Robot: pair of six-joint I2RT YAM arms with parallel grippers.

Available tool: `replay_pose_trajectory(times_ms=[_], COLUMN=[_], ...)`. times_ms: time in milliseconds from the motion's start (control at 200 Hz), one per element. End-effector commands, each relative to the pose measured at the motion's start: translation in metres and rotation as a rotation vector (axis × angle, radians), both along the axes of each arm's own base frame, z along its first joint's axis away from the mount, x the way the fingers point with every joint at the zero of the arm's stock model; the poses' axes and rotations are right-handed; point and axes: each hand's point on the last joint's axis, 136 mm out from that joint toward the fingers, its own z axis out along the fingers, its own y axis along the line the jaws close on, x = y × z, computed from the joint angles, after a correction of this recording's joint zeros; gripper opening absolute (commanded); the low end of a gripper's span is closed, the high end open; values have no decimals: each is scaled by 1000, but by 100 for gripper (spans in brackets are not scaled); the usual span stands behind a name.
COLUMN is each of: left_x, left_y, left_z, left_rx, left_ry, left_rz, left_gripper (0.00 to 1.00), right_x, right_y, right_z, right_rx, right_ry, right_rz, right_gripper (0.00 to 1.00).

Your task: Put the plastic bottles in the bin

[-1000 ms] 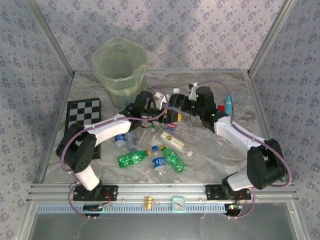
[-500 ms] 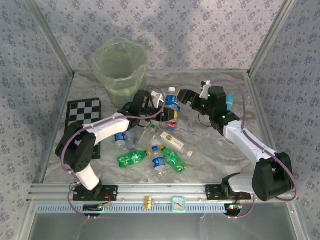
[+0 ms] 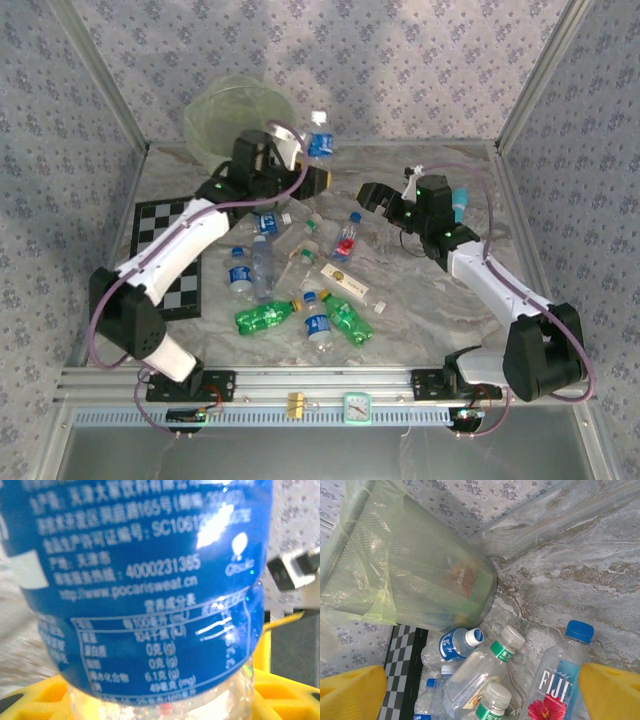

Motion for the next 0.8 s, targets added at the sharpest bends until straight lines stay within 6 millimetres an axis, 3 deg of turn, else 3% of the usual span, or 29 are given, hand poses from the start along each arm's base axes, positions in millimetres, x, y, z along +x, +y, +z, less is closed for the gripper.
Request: replay_pose_trajectory(times_ms=[0,135,345,535,675,720,740,800], left_x=[16,43,85,113,127,130,132,136], left_y=[36,73,130,164,174,175,174,174], left_z=[37,60,65,50,28,13,19,9], left_rx=[91,118,132,181,249,276,273,294], left_ry=[-146,-201,-161,-91,-31,5,-5,25], left_rz=[98,226,399,505,531,528,529,526], left_gripper=[53,54,51,51,51,51,51,51], right_x=[-1,-5,-14,-18,-18,-18,-18,-19], right_y=[0,-1,-4,-4,-3,-3,-3,-3], right_z=[-8,-7,-11,-15,-13,-13,-13,-13], right_rx=[-31,-46,-77,-94,-100,-101,-101,-104], right_ry=[30,29,41,52,50,50,50,51], right_rz=[10,19,28,40,43,43,43,44], right_gripper=[100,100,100,100,100,100,100,100])
